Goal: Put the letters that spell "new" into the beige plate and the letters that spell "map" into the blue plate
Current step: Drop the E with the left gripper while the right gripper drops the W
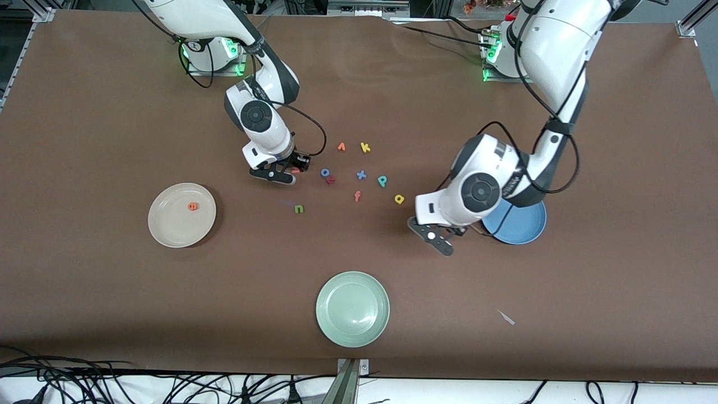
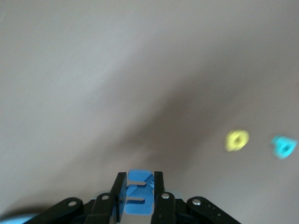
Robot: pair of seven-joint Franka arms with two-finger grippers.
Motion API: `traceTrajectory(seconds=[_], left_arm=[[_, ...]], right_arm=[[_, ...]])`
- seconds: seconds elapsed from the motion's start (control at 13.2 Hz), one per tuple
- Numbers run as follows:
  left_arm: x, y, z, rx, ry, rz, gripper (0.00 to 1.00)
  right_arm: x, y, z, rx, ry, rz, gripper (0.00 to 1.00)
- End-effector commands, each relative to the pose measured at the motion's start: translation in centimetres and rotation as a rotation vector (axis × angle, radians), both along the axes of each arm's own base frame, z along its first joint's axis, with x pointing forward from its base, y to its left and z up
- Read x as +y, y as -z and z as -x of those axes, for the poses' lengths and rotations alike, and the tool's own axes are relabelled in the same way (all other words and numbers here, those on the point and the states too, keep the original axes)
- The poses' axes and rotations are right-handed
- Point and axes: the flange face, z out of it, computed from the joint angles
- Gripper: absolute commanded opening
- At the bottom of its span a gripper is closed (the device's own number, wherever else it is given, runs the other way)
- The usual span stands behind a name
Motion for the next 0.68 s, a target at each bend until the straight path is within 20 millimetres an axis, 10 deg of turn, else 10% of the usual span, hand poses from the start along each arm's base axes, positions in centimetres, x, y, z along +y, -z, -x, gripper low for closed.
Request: traceTrajectory(seconds=[0.0, 0.23, 0.46, 0.53, 0.61], left_arm=[[7.0, 0.1, -0.7, 0.067, 0.085, -0.049, 0.06], [13.2, 0.9, -0.7, 0.164, 0.048, -0.099, 0.15], [14.7, 3.4, 0.7, 0.212, 0.052, -0.131, 0.18], [14.4, 3.4, 0.7, 0.210, 0.056, -0.131, 0.26], [13.5, 3.0, 0.8, 0.203, 0.061, -0.131, 0.69]], right_arm=[[0.3, 0.4, 0.3, -0.001, 0.011, -0.008, 0.32], [0.4, 0.1, -0.1, -0.003, 0.052, -0.007, 0.01], [0.7, -2.2, -2.2, 0.017, 0.022, 0.014, 0.00], [-0.5, -3.0, -3.1, 0.048, 0.000, 0.045, 0.00], [-2.2, -3.8, -4.4, 0.068, -0.035, 0.068, 0.00]])
